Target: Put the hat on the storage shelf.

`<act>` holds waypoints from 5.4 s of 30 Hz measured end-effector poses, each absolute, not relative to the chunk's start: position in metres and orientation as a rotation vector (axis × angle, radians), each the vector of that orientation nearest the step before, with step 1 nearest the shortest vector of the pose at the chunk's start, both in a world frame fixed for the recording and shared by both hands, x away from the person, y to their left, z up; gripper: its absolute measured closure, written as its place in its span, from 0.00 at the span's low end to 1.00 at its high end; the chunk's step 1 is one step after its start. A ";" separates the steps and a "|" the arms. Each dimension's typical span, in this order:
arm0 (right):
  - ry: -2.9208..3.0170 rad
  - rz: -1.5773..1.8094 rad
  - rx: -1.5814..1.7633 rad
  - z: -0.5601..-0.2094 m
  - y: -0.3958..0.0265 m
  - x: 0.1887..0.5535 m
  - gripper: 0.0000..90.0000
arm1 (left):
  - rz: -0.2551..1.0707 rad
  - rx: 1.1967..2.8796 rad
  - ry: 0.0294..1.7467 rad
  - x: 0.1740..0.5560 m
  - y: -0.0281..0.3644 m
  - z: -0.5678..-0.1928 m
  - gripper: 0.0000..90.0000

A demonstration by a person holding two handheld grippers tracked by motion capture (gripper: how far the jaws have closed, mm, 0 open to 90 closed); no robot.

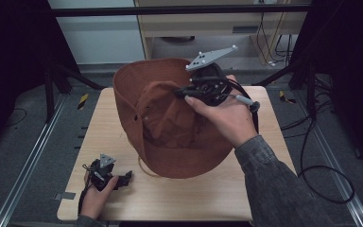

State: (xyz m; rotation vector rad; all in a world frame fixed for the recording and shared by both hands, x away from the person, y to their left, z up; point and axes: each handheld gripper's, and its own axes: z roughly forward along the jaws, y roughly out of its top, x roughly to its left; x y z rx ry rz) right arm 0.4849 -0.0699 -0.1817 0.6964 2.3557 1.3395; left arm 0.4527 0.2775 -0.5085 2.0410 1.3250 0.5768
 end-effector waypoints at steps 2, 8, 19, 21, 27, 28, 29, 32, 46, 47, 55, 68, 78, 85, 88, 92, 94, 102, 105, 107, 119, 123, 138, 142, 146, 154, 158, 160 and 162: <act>2.353 1.345 0.696 -0.182 -0.067 0.486 0.99 | 0.577 2.041 1.325 0.453 0.278 -0.508 0.00; 2.343 1.355 0.689 -0.186 -0.057 0.487 0.99 | 0.576 2.042 1.324 0.453 0.278 -0.508 0.00; 2.347 1.356 0.684 -0.194 -0.039 0.489 0.99 | 0.576 2.038 1.326 0.453 0.277 -0.509 0.00; 2.350 1.362 0.682 -0.195 -0.036 0.490 0.99 | 0.577 2.038 1.326 0.453 0.277 -0.509 0.00; 2.356 1.360 0.680 -0.198 -0.030 0.493 0.99 | 0.573 2.039 1.326 0.453 0.277 -0.509 0.00; 2.357 1.362 0.681 -0.199 -0.029 0.493 0.99 | 0.572 2.038 1.325 0.453 0.277 -0.509 0.00; 2.358 1.363 0.682 -0.200 -0.028 0.494 0.99 | 0.571 2.038 1.325 0.453 0.277 -0.509 0.00; 2.367 1.360 0.674 -0.202 -0.024 0.497 0.99 | 0.571 2.043 1.322 0.453 0.277 -0.508 0.00; 2.404 1.322 0.672 -0.215 -0.011 0.509 0.99 | 0.573 2.041 1.317 0.454 0.276 -0.509 0.00; 2.406 1.319 0.674 -0.216 -0.010 0.510 0.99 | 0.572 2.041 1.316 0.454 0.276 -0.509 0.00; 2.427 1.294 0.668 -0.222 -0.004 0.513 0.99 | 0.572 2.042 1.316 0.454 0.276 -0.509 0.00; 2.449 1.264 0.669 -0.231 0.001 0.516 0.98 | 0.569 2.047 1.313 0.453 0.276 -0.509 0.00; 2.460 1.262 0.673 -0.237 0.003 0.517 0.97 | 0.569 2.048 1.312 0.453 0.276 -0.509 0.00; 2.465 1.267 0.675 -0.239 0.000 0.514 0.97 | 0.567 2.049 1.312 0.453 0.276 -0.508 0.00; 2.467 1.263 0.672 -0.240 0.000 0.513 0.95 | 0.567 2.049 1.312 0.453 0.276 -0.508 0.00; 2.471 1.264 0.674 -0.240 -0.001 0.513 0.93 | 0.567 2.048 1.312 0.453 0.275 -0.509 0.00; 2.471 1.264 0.678 -0.241 0.000 0.514 0.92 | 0.567 2.048 1.312 0.453 0.275 -0.509 0.00; 2.469 1.265 0.694 -0.241 0.000 0.515 0.81 | 0.564 2.048 1.312 0.453 0.276 -0.508 0.00; 2.466 1.265 0.708 -0.241 0.000 0.515 0.74 | 0.567 2.048 1.312 0.453 0.275 -0.509 0.00; 2.464 1.265 0.709 -0.242 0.000 0.515 0.71 | 0.567 2.048 1.312 0.453 0.275 -0.509 0.00; 2.436 1.258 0.735 -0.238 -0.004 0.512 0.46 | 0.565 2.047 1.313 0.453 0.276 -0.508 0.00; 2.433 1.240 0.731 -0.235 -0.008 0.508 0.30 | 0.567 2.048 1.311 0.453 0.275 -0.509 0.00; 2.362 1.202 0.792 -0.224 -0.063 0.493 0.08 | 0.566 2.052 1.306 0.455 0.275 -0.509 0.00; 2.335 1.207 0.829 -0.228 -0.083 0.490 0.07 | 0.568 2.048 1.309 0.454 0.275 -0.509 0.00; 2.316 1.213 0.864 -0.234 -0.099 0.487 0.07 | 0.568 2.045 1.309 0.454 0.274 -0.509 0.00; 2.277 1.226 0.928 -0.246 -0.124 0.481 0.07 | 0.569 2.045 1.309 0.453 0.274 -0.509 0.00; 2.276 1.223 0.945 -0.249 -0.132 0.479 0.06 | 0.569 2.045 1.309 0.453 0.274 -0.509 0.00; 2.270 1.221 0.953 -0.250 -0.135 0.479 0.06 | 0.569 2.045 1.309 0.453 0.274 -0.509 0.00; 2.257 1.225 0.959 -0.251 -0.139 0.479 0.06 | 0.569 2.045 1.309 0.453 0.274 -0.509 0.00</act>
